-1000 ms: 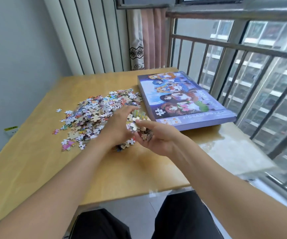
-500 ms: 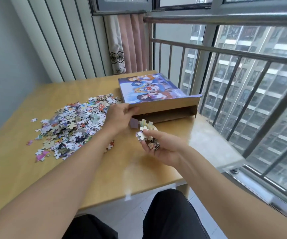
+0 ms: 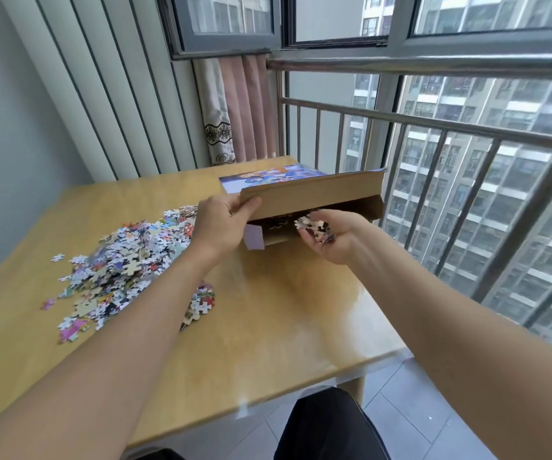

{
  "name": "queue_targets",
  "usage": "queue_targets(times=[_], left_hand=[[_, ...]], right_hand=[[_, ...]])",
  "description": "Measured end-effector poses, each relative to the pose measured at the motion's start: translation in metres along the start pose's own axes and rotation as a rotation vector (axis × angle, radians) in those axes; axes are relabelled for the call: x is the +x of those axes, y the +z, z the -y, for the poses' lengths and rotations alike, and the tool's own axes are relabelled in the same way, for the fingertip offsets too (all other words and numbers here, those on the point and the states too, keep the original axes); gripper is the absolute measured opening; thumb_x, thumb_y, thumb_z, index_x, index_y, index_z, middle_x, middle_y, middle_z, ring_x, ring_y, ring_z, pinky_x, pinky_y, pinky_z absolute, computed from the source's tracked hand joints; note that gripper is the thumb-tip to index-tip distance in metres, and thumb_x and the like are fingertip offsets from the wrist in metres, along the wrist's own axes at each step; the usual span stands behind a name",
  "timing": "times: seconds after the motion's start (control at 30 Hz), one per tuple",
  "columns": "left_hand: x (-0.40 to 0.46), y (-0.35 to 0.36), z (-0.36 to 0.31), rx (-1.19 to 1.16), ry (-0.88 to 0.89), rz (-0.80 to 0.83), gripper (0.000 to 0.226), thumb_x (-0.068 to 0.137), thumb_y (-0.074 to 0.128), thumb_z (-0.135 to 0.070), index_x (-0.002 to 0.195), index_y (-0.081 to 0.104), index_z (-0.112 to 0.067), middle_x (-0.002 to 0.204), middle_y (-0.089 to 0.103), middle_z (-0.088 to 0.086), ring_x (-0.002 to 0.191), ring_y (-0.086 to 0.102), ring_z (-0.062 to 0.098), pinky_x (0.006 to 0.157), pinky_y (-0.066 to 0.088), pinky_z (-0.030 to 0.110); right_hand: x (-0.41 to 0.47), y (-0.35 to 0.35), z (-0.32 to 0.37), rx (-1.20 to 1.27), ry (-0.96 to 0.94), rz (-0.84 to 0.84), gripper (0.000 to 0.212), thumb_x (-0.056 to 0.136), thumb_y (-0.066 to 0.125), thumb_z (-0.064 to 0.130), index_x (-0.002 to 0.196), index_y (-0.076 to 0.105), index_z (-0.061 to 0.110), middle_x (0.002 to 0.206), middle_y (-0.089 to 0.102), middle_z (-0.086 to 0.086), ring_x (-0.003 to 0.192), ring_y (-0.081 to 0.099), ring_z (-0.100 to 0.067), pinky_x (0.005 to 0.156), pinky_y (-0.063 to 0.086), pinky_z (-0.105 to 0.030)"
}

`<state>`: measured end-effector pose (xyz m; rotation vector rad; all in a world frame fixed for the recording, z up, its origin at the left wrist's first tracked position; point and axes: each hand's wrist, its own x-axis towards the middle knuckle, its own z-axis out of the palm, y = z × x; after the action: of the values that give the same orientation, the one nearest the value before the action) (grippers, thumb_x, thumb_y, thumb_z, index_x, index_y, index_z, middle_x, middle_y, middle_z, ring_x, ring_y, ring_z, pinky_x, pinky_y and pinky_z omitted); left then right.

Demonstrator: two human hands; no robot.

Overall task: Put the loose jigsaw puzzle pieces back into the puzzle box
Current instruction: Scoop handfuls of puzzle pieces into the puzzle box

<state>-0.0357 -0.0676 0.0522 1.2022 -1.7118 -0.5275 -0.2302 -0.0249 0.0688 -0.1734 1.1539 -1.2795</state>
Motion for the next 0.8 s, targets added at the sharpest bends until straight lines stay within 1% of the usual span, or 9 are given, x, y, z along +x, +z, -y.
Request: queue_targets(times=[0.1,0.13,0.23,0.33,0.47,0.57,0.67,0.73,0.8], left_hand=[[0.003,-0.002,-0.006,-0.040,-0.048,0.003,0.034,0.095,0.065,-0.037,0.082,0.077,-0.007,0.065,0.065,0.008,0.059,0.042,0.008,0.058,0.036,0.026],[0.004,-0.003,-0.008,-0.053,-0.061,0.013,0.034,0.096,0.065,-0.036,0.083,0.077,-0.007,0.068,0.067,0.010,0.061,0.044,0.009,0.060,0.036,0.026],[0.008,-0.005,-0.013,-0.057,-0.081,0.044,0.030,0.096,0.064,-0.037,0.078,0.076,-0.016,0.055,0.061,-0.014,0.054,0.044,0.004,0.051,0.034,0.017],[0.011,-0.008,-0.014,-0.073,-0.117,0.043,0.039,0.097,0.063,-0.039,0.082,0.075,-0.005,0.058,0.053,-0.003,0.055,0.037,0.014,0.055,0.032,0.028],[0.012,-0.014,-0.012,-0.114,-0.118,0.050,0.037,0.097,0.063,-0.038,0.086,0.077,-0.006,0.067,0.066,0.008,0.062,0.045,0.015,0.061,0.036,0.028],[0.010,-0.015,-0.011,-0.110,-0.118,0.054,0.031,0.096,0.063,-0.038,0.088,0.079,-0.013,0.069,0.069,-0.005,0.063,0.049,0.011,0.057,0.038,0.020],[0.011,-0.013,-0.012,-0.111,-0.119,0.042,0.038,0.096,0.064,-0.038,0.085,0.077,-0.005,0.068,0.065,0.010,0.063,0.044,0.015,0.060,0.035,0.029],[0.010,-0.013,-0.013,-0.097,-0.113,0.044,0.041,0.096,0.063,-0.039,0.082,0.075,-0.002,0.060,0.058,0.001,0.059,0.041,0.013,0.058,0.033,0.028],[0.010,-0.014,-0.011,-0.108,-0.109,0.045,0.040,0.096,0.064,-0.038,0.084,0.075,-0.001,0.063,0.064,0.002,0.062,0.044,0.013,0.059,0.036,0.027]], right_hand=[[0.003,0.017,0.009,0.191,-0.049,0.006,0.024,0.100,0.053,0.009,0.122,0.059,0.001,0.120,0.062,-0.018,0.110,0.063,-0.032,0.094,0.056,-0.043],[0.002,0.022,0.010,0.294,-0.052,0.017,0.029,0.099,0.050,0.018,0.124,0.059,0.005,0.120,0.064,-0.016,0.109,0.064,-0.033,0.096,0.055,-0.047],[0.004,0.037,0.015,0.518,-0.057,0.026,0.055,0.087,0.051,0.062,0.114,0.065,0.016,0.108,0.071,-0.012,0.097,0.069,-0.035,0.094,0.053,-0.053],[0.009,0.040,0.013,0.571,-0.077,-0.006,0.072,0.077,0.050,0.082,0.115,0.068,0.023,0.108,0.073,-0.006,0.097,0.070,-0.031,0.096,0.054,-0.047],[0.014,0.041,0.008,0.550,-0.140,-0.012,0.073,0.078,0.053,0.083,0.119,0.061,0.025,0.110,0.071,-0.004,0.096,0.069,-0.029,0.096,0.055,-0.048],[0.016,0.038,0.008,0.512,-0.226,-0.062,0.065,0.088,0.048,0.076,0.128,0.057,0.026,0.110,0.068,-0.001,0.093,0.067,-0.024,0.097,0.055,-0.048],[0.018,0.036,0.006,0.481,-0.284,-0.107,0.062,0.095,0.042,0.070,0.136,0.053,0.024,0.116,0.066,-0.001,0.094,0.064,-0.022,0.101,0.053,-0.048],[0.021,0.034,0.007,0.424,-0.288,-0.072,0.065,0.096,0.038,0.070,0.139,0.052,0.023,0.117,0.067,-0.003,0.100,0.065,-0.024,0.102,0.052,-0.047],[0.023,0.030,0.010,0.345,-0.266,0.043,0.069,0.093,0.037,0.074,0.135,0.054,0.022,0.120,0.068,-0.007,0.107,0.067,-0.028,0.101,0.053,-0.047]])
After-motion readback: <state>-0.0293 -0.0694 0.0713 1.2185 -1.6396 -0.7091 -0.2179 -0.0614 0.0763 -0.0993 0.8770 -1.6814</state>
